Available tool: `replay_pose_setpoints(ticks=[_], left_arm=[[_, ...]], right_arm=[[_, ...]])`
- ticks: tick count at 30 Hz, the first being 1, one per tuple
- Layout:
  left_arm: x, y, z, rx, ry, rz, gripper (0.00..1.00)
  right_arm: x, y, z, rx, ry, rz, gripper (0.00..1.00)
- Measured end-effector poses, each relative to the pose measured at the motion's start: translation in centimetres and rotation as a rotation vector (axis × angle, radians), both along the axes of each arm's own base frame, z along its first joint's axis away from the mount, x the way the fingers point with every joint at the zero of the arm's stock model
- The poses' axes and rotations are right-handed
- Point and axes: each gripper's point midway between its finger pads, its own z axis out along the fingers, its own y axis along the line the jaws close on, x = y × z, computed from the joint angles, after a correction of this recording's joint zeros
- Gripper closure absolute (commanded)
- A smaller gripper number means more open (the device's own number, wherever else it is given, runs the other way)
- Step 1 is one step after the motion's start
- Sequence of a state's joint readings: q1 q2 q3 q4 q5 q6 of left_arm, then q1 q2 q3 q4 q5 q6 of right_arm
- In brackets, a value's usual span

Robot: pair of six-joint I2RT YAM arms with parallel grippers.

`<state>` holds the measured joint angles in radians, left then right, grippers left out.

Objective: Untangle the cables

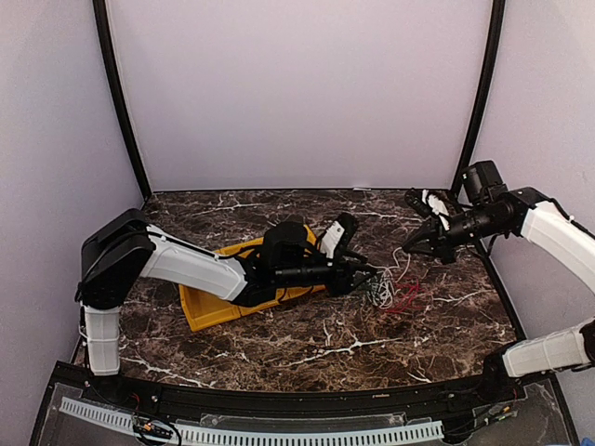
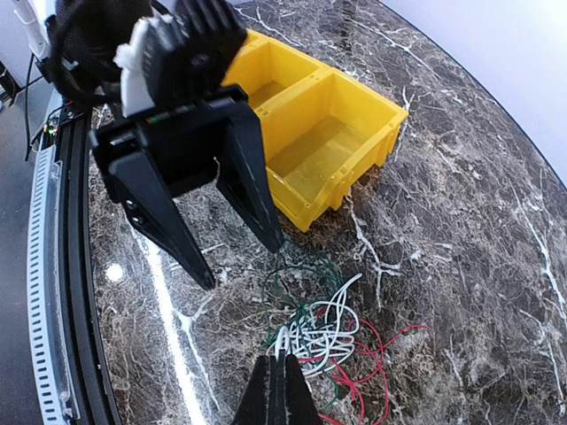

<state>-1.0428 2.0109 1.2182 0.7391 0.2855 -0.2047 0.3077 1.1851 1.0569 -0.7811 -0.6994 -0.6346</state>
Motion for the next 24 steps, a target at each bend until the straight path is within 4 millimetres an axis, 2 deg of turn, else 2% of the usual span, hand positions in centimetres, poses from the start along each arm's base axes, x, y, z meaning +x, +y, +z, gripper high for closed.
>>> replay_pose_setpoints(ticks=[3, 6, 10, 16, 20, 24], left_arm=[[0.0, -0.9, -1.3, -0.01, 0.027, -0.016, 0.47], [-0.2, -1.3, -1.4, -0.026, 0.038, -0.023, 0.46], [-0.4, -2.0, -0.4, -0.061, 0.032, -0.032, 0.46], [-0.7, -3.0, 1.2, -0.103, 0.012, -0.056, 0.49], [-0.7, -3.7, 1.7, -0.116, 0.0, -0.062, 0.58], [-0.6, -4.2, 1.7, -0.115, -0.007, -0.065, 0.75]], right_arm=[[-0.7, 0.2, 0.1, 0.024, 0.005, 0.015, 1.0], [-1.0, 0.4, -0.6, 0.037, 0.028, 0.028, 1.0], [-1.3, 0.7, -1.2, 0.055, 0.061, 0.048, 1.0], [-1.6, 1.0, -0.9, 0.078, 0.069, 0.066, 1.0], [-1.6, 1.1, -0.9, 0.081, 0.07, 0.07, 1.0], [-1.7, 1.1, -0.9, 0.081, 0.07, 0.07, 1.0]])
